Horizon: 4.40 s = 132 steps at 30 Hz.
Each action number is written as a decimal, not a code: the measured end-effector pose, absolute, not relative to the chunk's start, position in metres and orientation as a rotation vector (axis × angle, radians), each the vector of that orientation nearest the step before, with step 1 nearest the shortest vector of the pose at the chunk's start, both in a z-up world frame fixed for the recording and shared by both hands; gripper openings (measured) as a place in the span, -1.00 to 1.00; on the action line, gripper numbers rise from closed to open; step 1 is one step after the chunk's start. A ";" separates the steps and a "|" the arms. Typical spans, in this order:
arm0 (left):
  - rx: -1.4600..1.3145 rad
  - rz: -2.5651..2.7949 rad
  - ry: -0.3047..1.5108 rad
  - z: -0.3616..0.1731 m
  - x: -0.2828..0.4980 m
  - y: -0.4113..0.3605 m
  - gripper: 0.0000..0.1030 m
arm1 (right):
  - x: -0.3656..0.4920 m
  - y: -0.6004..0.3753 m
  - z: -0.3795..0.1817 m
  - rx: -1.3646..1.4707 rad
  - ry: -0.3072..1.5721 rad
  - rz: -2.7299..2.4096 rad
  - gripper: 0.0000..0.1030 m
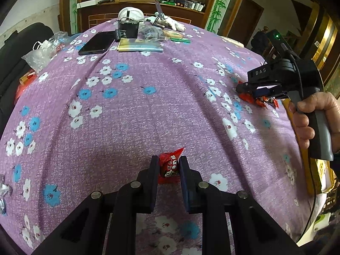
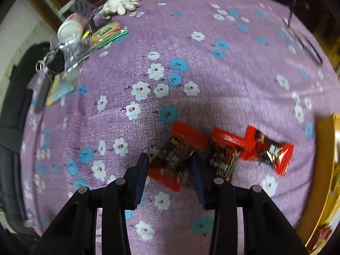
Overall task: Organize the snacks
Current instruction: 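Grasp a red candy with the left gripper while the right grasps another red candy, then carry both held red candies over the tray, then open both grippers to drop the candies into the tray, then grasp a red candy with the left gripper while the right grasps the last red candy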
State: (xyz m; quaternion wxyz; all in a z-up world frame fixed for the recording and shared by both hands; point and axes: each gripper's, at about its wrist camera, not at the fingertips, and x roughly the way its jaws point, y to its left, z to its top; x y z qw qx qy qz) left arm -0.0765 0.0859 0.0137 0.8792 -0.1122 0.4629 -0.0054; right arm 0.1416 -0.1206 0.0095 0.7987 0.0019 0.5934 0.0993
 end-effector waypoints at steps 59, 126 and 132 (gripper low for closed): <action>0.069 -0.638 0.887 0.087 -0.038 -0.258 -0.65 | -0.026 -0.442 0.073 0.474 1.054 0.112 -0.53; -0.080 -0.227 0.998 0.041 0.050 -0.124 0.29 | -0.035 -0.403 0.095 0.354 1.036 0.032 -0.39; -0.002 -0.144 1.059 0.009 0.082 -0.125 0.49 | -0.037 -0.408 0.098 0.347 1.032 0.012 -0.39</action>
